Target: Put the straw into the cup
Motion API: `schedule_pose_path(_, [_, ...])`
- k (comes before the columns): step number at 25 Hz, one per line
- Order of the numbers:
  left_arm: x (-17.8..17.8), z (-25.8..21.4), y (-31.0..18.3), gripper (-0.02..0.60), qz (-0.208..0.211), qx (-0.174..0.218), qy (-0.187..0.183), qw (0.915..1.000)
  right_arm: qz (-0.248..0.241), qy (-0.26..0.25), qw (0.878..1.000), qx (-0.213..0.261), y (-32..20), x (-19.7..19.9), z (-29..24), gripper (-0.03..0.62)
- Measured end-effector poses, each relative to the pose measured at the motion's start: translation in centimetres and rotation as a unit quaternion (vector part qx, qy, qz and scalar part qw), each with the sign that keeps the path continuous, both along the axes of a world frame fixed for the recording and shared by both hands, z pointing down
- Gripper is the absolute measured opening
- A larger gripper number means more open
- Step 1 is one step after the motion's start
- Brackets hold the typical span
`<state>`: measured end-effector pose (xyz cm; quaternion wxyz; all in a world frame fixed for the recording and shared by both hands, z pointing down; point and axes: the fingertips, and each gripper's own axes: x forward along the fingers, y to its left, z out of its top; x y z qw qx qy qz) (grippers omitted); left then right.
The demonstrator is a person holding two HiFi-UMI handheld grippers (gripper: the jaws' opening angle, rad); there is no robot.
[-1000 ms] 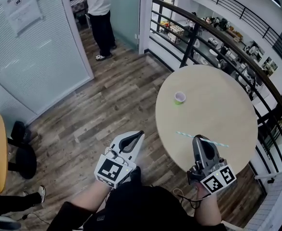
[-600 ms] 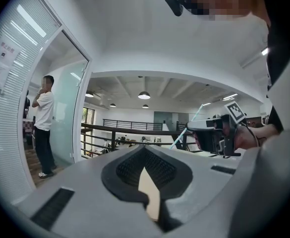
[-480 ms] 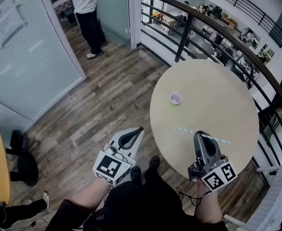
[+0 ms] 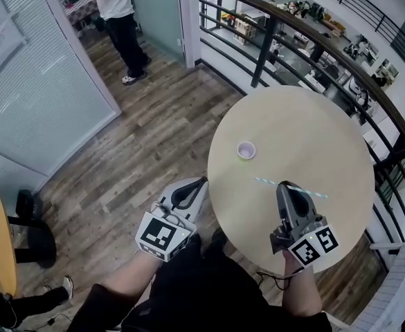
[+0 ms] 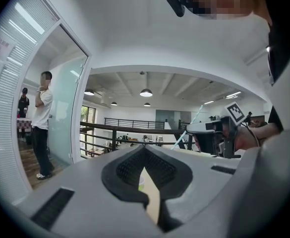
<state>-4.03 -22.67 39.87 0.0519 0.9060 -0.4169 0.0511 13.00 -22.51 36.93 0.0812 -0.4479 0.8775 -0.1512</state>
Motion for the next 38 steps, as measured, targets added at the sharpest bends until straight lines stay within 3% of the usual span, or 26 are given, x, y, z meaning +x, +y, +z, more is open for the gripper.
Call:
schedule_pose_path(9, [1.7,2.5,-4.8,0.006,0.033,-0.005,-0.007,0.9994,0.027,0.028,0.998,-0.043,-6.3,-0.3,4.7,0.037])
schedule_pose_path(23, [2.9,8.0,-8.8,0.005,0.051,-0.029,-0.003,0.9983,0.049,0.078,0.985,-0.143,-16.3,0.1,19.5,0.037])
schedule_pose_path(38, [3.2,11.8,-11.0,0.006,0.047,-0.061,0.002,0.9971,0.066,0.11,0.97,-0.207,-19.6,-0.3,27.2,0.037])
